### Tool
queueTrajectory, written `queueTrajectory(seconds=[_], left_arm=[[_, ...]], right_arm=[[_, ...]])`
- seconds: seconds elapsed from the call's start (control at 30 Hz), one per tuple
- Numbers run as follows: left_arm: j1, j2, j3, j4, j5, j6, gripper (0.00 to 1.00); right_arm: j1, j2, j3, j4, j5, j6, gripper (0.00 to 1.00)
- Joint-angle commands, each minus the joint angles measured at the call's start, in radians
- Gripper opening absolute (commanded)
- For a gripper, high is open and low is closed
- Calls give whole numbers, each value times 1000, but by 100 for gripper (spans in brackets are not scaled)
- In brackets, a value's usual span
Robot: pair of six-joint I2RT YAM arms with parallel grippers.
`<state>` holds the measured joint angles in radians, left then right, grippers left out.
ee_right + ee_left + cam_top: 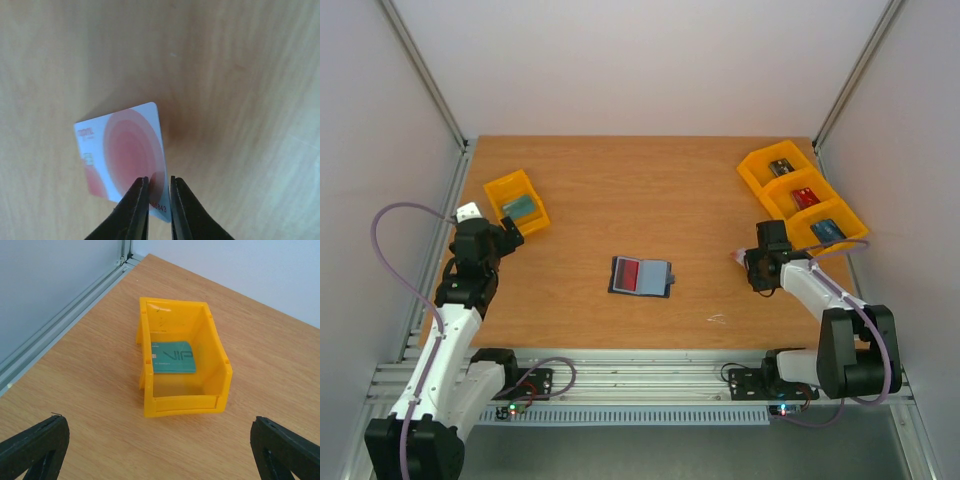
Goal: Take the credit cards out of the card holder
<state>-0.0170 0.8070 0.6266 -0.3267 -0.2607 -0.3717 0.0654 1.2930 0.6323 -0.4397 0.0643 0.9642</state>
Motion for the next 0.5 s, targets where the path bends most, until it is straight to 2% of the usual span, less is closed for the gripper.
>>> queueTrajectory(seconds=[0.0, 0.23, 0.33, 0.47], left_arm=[[5, 3, -6, 27, 2, -13, 99], [5, -1, -5, 27, 4, -9, 99], [5, -5, -5, 25, 13, -7, 99], [5, -10, -7, 27, 35, -1, 99]], right_arm=[[-6, 8, -36, -48, -53, 100, 12], [-6, -33, -37, -126, -30, 143, 19], [-5, -74, -38, -141, -30, 160, 31], [-4, -106, -15, -159, -47, 147, 41]])
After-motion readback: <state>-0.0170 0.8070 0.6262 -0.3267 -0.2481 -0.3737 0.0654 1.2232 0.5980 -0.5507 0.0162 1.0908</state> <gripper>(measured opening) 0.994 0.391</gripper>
